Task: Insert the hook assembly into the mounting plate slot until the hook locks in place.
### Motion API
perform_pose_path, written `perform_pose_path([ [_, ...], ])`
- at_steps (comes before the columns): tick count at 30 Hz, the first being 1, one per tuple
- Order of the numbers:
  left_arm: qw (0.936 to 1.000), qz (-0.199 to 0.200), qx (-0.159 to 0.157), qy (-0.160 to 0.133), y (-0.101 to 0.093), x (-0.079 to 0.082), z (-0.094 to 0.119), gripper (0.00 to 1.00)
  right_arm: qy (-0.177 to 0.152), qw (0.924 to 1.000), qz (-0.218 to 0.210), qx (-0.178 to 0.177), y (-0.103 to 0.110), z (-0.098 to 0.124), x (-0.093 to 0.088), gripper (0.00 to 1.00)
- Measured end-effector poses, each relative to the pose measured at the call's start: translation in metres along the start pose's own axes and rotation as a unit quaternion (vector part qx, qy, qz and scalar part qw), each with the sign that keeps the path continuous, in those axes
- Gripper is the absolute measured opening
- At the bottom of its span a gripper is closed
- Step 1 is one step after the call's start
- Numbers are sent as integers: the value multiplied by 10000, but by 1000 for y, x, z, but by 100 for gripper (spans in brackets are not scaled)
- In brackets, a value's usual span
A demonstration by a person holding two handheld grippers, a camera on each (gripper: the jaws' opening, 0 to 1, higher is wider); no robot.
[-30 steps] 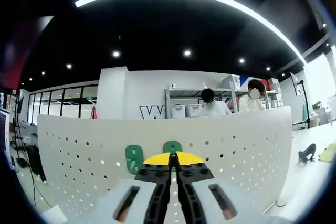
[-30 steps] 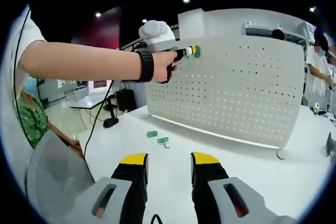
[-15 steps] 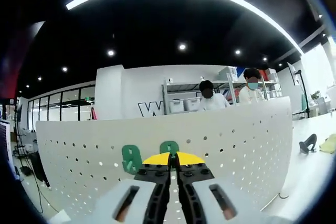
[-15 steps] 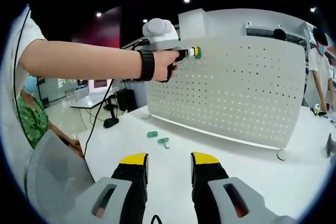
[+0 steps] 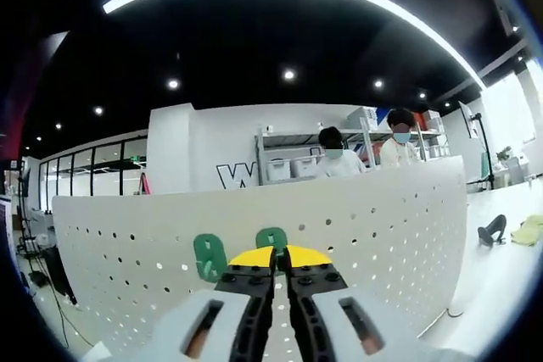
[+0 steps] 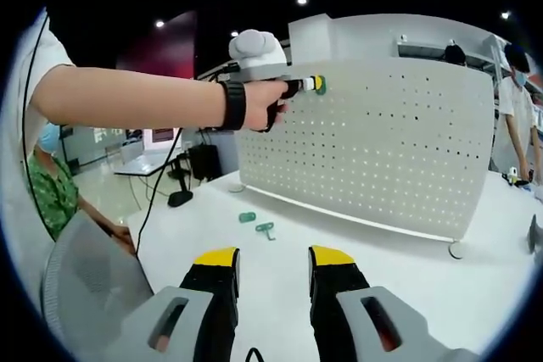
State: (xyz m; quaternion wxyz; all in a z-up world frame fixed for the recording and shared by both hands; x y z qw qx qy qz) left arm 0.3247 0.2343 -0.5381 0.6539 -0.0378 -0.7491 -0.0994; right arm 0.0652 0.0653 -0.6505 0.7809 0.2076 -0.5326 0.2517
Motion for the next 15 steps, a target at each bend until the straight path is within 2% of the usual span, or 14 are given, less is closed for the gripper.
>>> perform_pose_path([
  [4,9999,-108,-93,74,2,-2,2,6,-12,10000,20,32,1,-2,1,32],
  [15,9995,-29,-246,210,4,-7,11,10,-25,10000,62,34,2,-3,6,32],
])
Point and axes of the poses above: the point that each gripper's makers call its tool centre point, and the gripper's own axes: z roughly backward along the fingers, y roughly to its left, x roughly out of its top, the point moved 9 cm from there along z, roughly backward along the fingers, and after that the axes turned 3 degrees about y, right-handed, at the moved point
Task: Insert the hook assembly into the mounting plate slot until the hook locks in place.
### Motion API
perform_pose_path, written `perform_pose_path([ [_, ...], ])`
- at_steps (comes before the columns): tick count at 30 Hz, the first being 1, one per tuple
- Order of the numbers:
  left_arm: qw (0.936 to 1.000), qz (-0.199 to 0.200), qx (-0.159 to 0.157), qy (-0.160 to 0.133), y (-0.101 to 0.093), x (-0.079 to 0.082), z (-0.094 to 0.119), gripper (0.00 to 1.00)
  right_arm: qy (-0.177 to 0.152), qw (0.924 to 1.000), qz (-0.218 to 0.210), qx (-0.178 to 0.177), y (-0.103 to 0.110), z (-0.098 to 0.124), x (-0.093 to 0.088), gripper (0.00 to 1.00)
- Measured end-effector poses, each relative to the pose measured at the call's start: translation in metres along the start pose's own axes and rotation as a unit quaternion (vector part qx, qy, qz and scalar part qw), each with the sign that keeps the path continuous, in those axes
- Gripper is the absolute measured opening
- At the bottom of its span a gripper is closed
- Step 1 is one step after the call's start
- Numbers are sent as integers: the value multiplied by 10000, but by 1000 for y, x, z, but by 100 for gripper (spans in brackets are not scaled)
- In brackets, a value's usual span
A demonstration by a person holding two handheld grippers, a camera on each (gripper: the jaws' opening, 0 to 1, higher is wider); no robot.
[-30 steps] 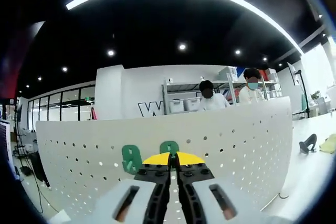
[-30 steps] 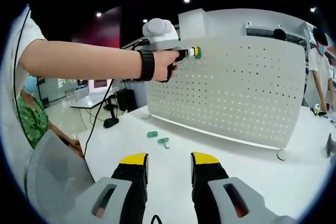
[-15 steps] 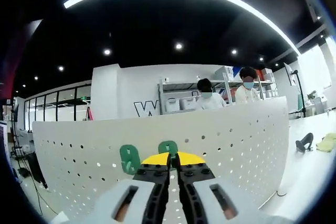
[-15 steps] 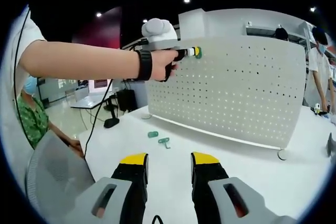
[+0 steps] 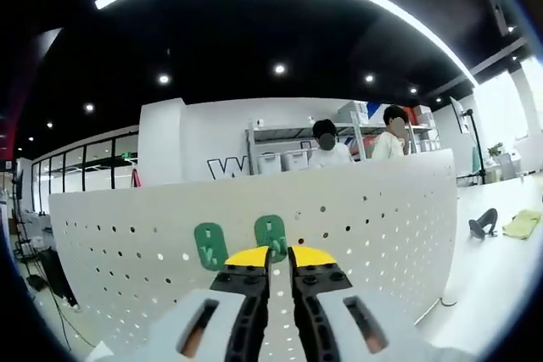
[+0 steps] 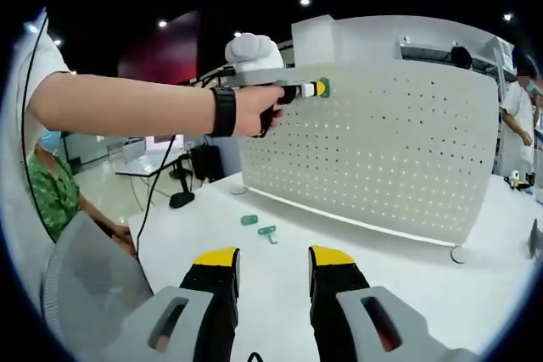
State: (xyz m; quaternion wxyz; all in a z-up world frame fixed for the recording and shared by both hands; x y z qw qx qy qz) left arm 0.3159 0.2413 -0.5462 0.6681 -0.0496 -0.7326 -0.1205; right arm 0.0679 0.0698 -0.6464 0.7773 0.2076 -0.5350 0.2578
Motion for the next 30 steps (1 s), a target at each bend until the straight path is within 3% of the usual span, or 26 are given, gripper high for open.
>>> perform_pose_path([
  [6,9999,56,-128,84,-3,-7,9,11,-37,10000,-18,-10,2,0,1,32],
  [11,9991,-189,-366,122,-9,-9,16,11,-33,10000,-2,19,3,-1,1,32],
  [30,9978,48,-662,85,-3,-14,55,11,-121,9999,1,57,9,-4,3,33],
])
Point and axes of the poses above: the point that each gripper's makers call its tool centre point, and the gripper's own axes: z roughly backward along the fingers, y roughly to its left, x roughly out of its top, the point moved 9 cm from there along z, roughly backward along the fingers, and after that the axes turned 3 degrees about y, right-handed, at the moved point
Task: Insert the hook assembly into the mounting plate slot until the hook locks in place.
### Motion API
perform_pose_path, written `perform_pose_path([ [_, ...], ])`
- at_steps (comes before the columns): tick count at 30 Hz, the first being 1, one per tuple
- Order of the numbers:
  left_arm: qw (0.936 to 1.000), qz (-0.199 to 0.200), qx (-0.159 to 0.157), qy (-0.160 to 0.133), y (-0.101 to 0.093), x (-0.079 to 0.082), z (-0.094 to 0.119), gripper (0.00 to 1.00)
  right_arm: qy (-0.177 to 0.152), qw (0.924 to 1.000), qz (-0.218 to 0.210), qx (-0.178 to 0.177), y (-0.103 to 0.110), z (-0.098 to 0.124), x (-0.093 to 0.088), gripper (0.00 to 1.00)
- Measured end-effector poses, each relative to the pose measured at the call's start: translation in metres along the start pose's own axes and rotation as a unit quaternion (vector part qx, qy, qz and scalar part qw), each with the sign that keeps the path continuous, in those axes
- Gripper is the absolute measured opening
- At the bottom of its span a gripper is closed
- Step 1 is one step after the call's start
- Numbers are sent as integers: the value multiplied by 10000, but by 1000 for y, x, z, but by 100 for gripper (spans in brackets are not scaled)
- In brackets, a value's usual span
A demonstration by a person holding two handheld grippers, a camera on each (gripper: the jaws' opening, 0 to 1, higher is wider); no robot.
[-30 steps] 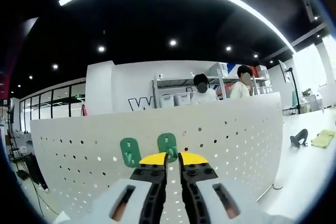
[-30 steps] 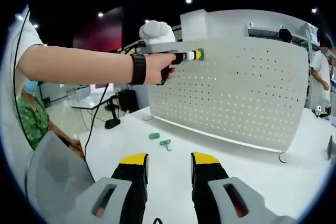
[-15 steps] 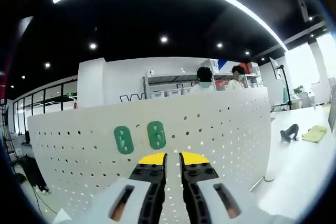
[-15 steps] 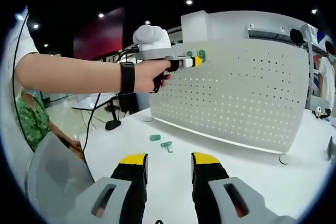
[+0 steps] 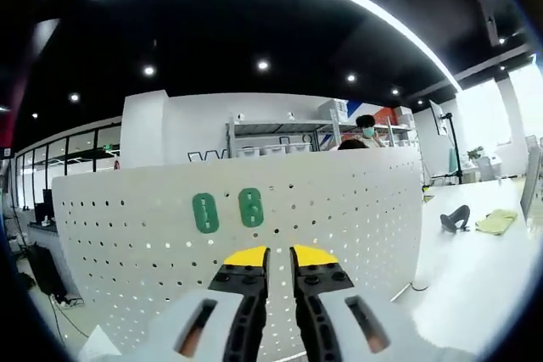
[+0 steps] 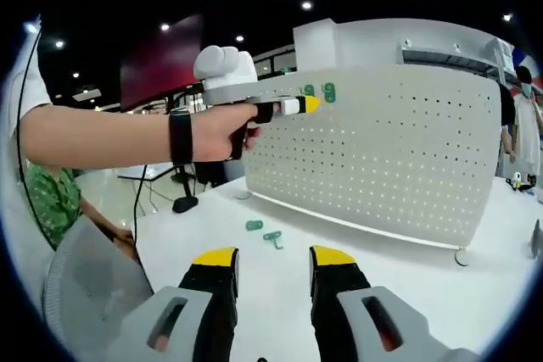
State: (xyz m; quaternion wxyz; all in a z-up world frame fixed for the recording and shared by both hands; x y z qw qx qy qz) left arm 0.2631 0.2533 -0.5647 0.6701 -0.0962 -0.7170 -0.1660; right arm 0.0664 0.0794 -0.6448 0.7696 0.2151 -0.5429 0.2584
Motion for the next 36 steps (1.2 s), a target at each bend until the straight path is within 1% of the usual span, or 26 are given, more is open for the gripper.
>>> perform_pose_path([
  [3,9999,29,-101,19,1,-1,4,10,-26,10000,-1,34,1,0,1,33],
  [5,9997,15,-224,-67,0,-2,8,8,-123,9999,-58,64,2,0,3,33],
  [6,9994,53,-353,-29,-1,-3,8,7,-128,9999,-70,71,2,0,3,33],
  [7,9992,0,-397,46,-1,-5,10,7,-120,9999,-59,78,2,-1,3,33],
  [10,9988,-120,-483,32,0,-7,15,7,-79,9999,-19,88,2,-3,3,33],
  [13,9979,-103,-633,35,2,-9,20,7,-93,9999,-21,100,2,-5,4,33],
  [15,9972,-8,-743,74,4,-13,24,7,-83,9999,-10,118,2,-6,5,33],
  [16,9967,-65,-805,91,4,-16,26,7,-83,9999,-6,132,3,-7,5,33],
  [22,9965,-39,-764,351,13,-33,40,7,-78,9998,-15,203,4,-12,5,33],
  [26,9963,-16,-746,431,16,-41,47,7,-74,9996,-7,262,5,-15,4,33],
  [31,9943,-70,-751,756,18,-58,58,8,-75,9995,-2,300,6,-16,3,33],
  [35,9920,-27,-763,1010,18,-72,62,8,-58,9995,-24,317,6,-16,2,33],
  [36,9906,3,-777,1125,18,-78,64,8,-60,9995,-18,324,6,-16,2,33],
])
Point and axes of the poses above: the point that each gripper's makers call its tool centre point, and the gripper's own axes: z roughly backward along the fingers, y roughly to its left, x roughly out of its top, the point moved 9 cm from there along z, roughly backward along the fingers, and after that the axes turned 3 degrees about y, right-handed, at the moved point
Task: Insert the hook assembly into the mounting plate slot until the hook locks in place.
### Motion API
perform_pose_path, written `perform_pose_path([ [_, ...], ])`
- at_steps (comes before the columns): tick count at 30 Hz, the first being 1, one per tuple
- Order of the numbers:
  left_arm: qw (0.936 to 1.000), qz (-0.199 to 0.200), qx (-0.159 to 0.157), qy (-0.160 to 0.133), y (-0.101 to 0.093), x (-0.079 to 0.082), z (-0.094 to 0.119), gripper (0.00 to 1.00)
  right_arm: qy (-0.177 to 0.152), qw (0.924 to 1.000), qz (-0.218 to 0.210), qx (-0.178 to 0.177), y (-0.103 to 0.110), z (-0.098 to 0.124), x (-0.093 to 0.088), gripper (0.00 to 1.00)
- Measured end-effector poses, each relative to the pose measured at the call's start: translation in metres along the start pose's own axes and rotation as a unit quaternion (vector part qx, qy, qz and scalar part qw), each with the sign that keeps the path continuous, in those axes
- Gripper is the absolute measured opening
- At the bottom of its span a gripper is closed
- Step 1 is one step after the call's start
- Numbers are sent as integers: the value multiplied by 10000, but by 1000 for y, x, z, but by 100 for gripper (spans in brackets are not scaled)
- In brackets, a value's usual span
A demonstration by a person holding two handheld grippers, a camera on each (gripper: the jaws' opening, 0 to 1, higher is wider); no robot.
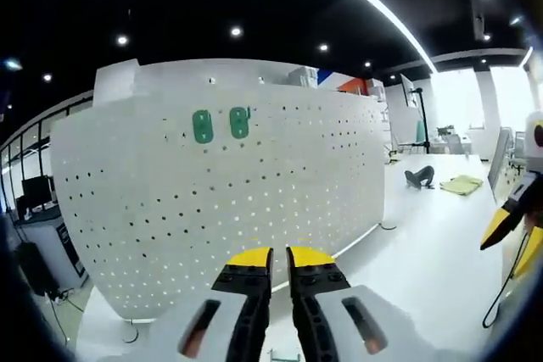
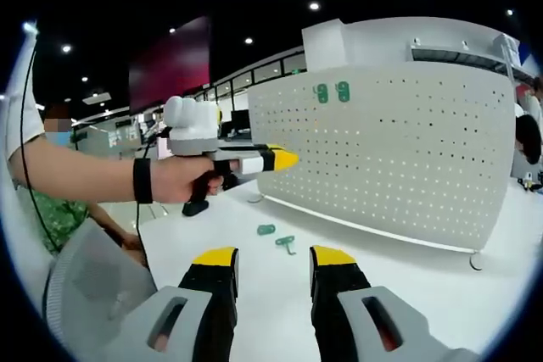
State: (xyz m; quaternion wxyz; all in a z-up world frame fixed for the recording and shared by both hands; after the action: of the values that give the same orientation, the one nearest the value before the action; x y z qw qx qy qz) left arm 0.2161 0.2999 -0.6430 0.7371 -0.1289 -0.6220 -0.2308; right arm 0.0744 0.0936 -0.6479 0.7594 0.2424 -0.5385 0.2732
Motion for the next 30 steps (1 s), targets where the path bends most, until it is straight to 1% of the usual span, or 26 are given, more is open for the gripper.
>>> perform_pose_path([
  [3,9999,57,2,161,0,-10,0,8,-23,10000,-7,14,0,0,1,33],
  [5,9995,57,14,322,-1,-16,0,8,13,10000,-2,16,-1,1,0,33],
  [6,9993,51,2,374,-1,-19,0,8,12,10000,7,18,-1,1,0,33],
  [7,9990,-19,74,437,0,-23,1,7,-5,10000,9,23,-2,1,1,33],
  [8,9989,-29,79,467,0,-26,1,7,5,10000,4,32,-3,1,1,33],
  [9,9979,134,34,626,0,-33,1,7,19,10000,14,34,-3,1,1,33],
  [10,9972,189,46,715,1,-37,2,8,25,10000,30,29,-4,1,1,33],
  [12,9967,37,114,807,2,-43,3,8,7,10000,12,28,-5,1,2,33],
  [14,9947,110,90,1017,3,-53,4,8,3,10000,12,19,-5,1,2,33],
  [15,9931,94,80,1170,3,-59,4,9,6,10000,12,20,-6,0,1,33],
  [17,9914,22,126,1304,5,-67,4,11,16,10000,3,40,-5,0,1,33],
  [18,9897,-2,95,1431,4,-72,4,12,28,10000,14,52,-5,-1,1,33],
  [20,9872,-51,159,1585,5,-77,5,17,32,10000,15,66,-3,-2,1,33],
  [21,9865,-83,182,1624,5,-79,5,17,31,10000,4,66,-3,-2,0,33],
  [24,9836,13,69,1800,4,-86,5,17,45,10000,-5,71,-4,-2,-1,33],
  [28,9785,45,45,2062,5,-94,4,18,49,10000,-26,54,-5,-1,-2,33],
  [30,9750,97,37,2220,5,-99,2,21,52,10000,-26,43,-5,-1,-2,33],
])
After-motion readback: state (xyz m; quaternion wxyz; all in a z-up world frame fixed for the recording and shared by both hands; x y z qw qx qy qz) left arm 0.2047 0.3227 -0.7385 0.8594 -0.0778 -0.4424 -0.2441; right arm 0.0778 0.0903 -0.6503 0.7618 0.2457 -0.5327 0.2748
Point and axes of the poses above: the point that each gripper's makers call its tool centre point, and the gripper's own axes: z roughly backward along the fingers, y roughly to its left, x roughly out of its top, the point moved 9 cm from there along z, roughly backward along the fingers, and after that the axes turned 3 degrees about y, right-handed, at the moved point
